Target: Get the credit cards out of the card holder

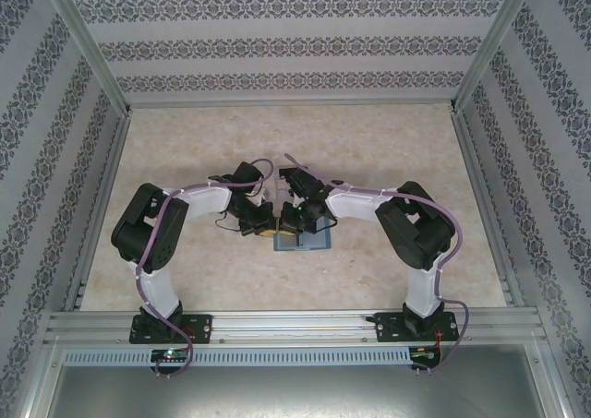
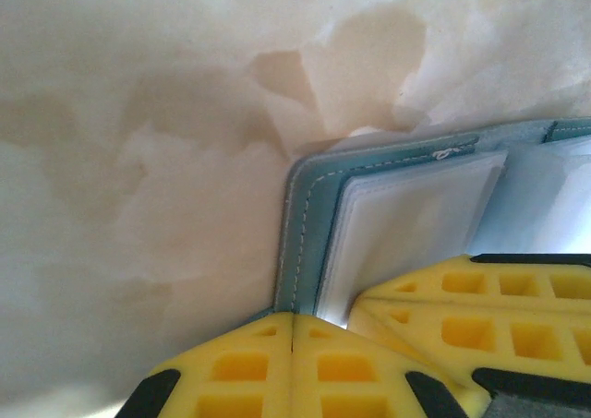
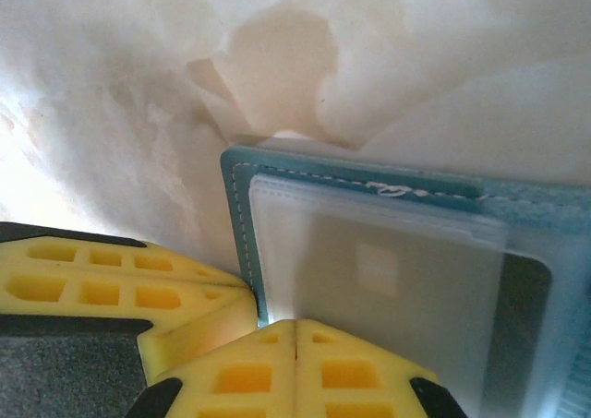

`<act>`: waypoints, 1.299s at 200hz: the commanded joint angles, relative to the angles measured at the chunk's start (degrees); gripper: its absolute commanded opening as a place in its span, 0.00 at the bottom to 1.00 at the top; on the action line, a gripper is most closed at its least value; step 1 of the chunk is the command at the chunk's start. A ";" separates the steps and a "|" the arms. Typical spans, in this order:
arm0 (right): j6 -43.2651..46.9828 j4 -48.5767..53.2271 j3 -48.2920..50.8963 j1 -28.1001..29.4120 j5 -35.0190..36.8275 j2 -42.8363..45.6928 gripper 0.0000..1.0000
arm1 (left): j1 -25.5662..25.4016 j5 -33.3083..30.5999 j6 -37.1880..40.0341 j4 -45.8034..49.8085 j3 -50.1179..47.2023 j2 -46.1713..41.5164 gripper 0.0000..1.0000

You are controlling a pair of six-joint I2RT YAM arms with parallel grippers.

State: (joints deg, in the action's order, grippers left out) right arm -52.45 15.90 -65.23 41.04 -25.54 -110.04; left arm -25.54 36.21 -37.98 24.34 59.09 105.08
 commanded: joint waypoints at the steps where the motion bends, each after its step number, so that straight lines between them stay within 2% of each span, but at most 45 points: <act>1: -0.83 0.56 1.47 0.10 1.30 -0.44 0.00 | -0.55 -2.26 -0.33 3.44 0.16 0.93 0.00; 41: -0.34 1.17 0.67 0.28 0.71 -1.23 0.00 | -0.55 -2.33 -0.24 3.70 0.25 0.87 0.00; 80: 0.80 5.26 0.12 0.34 4.18 -0.76 0.14 | -0.57 -2.42 -0.25 3.79 0.37 0.83 0.00; 154: 3.78 12.16 -3.29 0.81 8.86 0.93 0.28 | -0.59 -2.37 -0.08 4.01 0.59 1.07 0.00; 195: 4.80 14.73 -4.38 1.05 10.70 0.70 0.34 | -0.55 -2.28 0.01 4.03 0.69 1.18 0.00; 260: 6.47 19.45 -6.13 1.50 15.01 1.59 0.38 | -0.50 -2.27 0.08 4.14 0.79 1.09 0.00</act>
State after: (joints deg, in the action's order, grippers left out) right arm -47.57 29.28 -70.67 41.89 -15.42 -109.62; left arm -25.56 35.99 -37.98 24.84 59.40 105.12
